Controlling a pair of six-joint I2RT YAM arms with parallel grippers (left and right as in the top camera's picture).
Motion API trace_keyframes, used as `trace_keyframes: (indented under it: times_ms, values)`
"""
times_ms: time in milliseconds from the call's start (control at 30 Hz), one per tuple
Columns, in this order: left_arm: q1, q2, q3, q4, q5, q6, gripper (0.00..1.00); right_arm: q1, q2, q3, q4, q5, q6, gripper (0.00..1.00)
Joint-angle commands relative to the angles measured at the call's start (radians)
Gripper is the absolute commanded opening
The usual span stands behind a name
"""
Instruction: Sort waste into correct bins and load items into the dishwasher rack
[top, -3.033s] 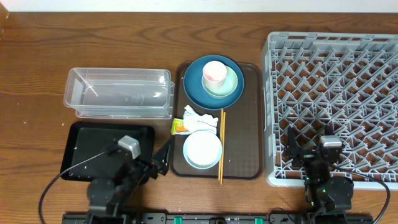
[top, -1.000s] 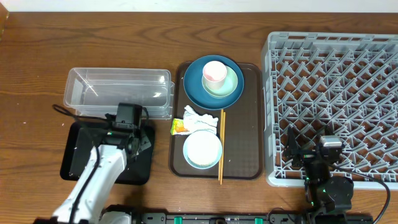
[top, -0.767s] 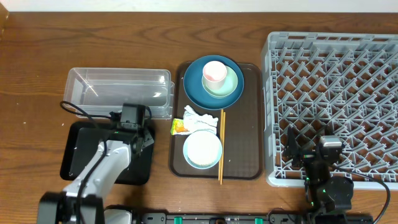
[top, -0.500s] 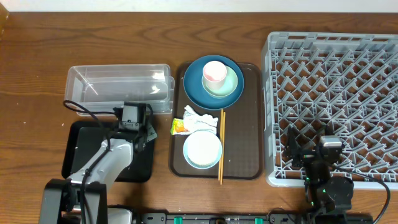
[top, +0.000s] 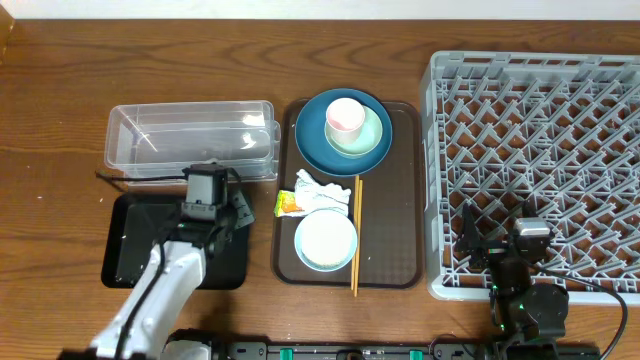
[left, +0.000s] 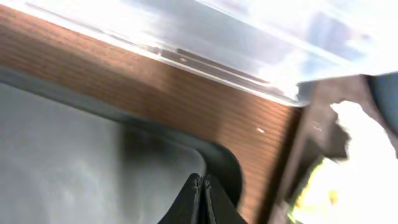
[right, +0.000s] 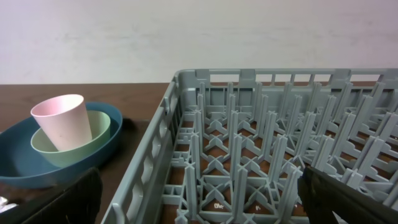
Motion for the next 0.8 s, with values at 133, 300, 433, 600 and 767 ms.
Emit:
trace_keyframes:
  times_ms: [133, 300, 433, 600, 767]
  values:
    - [-0.001, -0.248, -0.004, -0.201, 0.314, 0.012, 0.06, 0.009, -0.005, -0.002, -0.004, 0.0, -0.005, 0.99]
    - [-0.047, -0.344, -0.004, -0.378, 0.602, 0.012, 0.1, 0.009, -0.005, -0.002, -0.004, 0.0, -0.005, 0.99]
    - [-0.145, -0.38, -0.004, -0.468, 0.632, -0.027, 0.15, 0.009, -0.005, -0.002, -0.004, 0.0, -0.005, 0.99]
    - [-0.305, -0.387, -0.003, -0.408, 0.629, -0.156, 0.22, 0.009, -0.005, -0.002, -0.004, 0.0, -0.005, 0.99]
    - [-0.488, -0.386, -0.002, -0.242, 0.502, -0.323, 0.24, 0.009, -0.005, -0.002, -0.005, 0.0, -0.005, 0.99]
